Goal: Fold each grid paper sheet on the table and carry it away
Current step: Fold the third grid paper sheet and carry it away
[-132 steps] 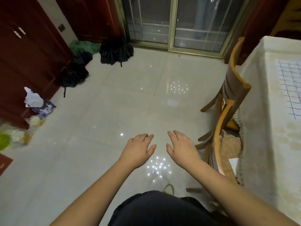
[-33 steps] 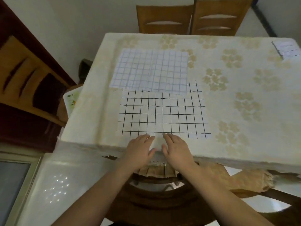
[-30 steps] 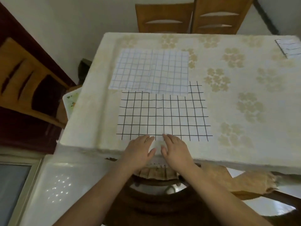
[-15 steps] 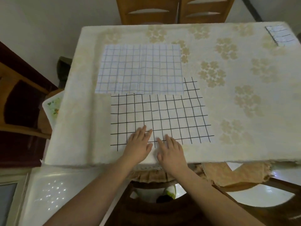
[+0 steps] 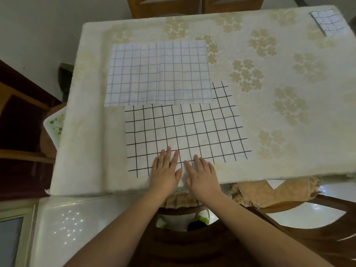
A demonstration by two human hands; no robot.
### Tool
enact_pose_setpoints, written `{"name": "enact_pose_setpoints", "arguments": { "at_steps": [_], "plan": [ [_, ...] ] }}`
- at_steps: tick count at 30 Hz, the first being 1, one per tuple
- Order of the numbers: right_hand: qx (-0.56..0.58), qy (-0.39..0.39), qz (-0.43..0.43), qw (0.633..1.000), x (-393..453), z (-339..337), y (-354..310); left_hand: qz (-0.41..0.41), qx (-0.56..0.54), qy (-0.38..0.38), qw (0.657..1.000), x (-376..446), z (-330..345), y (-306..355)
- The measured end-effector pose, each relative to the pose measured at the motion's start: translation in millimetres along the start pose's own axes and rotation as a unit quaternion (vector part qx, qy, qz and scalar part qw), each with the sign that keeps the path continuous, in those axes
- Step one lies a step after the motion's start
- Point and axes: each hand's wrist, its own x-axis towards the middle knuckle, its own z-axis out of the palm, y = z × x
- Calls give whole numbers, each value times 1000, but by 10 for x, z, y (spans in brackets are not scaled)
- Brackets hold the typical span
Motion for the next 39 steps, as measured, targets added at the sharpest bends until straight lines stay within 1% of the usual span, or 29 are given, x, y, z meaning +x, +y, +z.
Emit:
{"name": "enact_pose_setpoints", "arguments": {
  "at_steps": [8, 14, 19, 25, 32, 36, 39],
  "plan": [
    [-21, -12, -5, 1000, -29, 127, 44, -18, -21, -3, 1000, -14, 12, 47],
    [-21, -3, -15, 1000, -74, 146, 82, -47, -24, -1, 999, -63, 56, 175],
    [-4, 11, -3, 1000, -178, 90, 118, -61, -17, -9, 998, -190, 66, 344],
    [3, 36, 37, 999, -415, 30, 272, -6, 23, 4, 1000, -329, 44, 526],
    [0, 42, 113, 993, -560, -39, 486, 100, 71, -12, 992, -418, 56, 667],
    [8, 65, 150, 987, -603, -118, 658, 180, 63, -11, 982, -368, 29, 663],
    [-7, 66, 159, 985, -608, -161, 724, 225, 35, 20, 973, -262, -45, 614]
  ]
}}
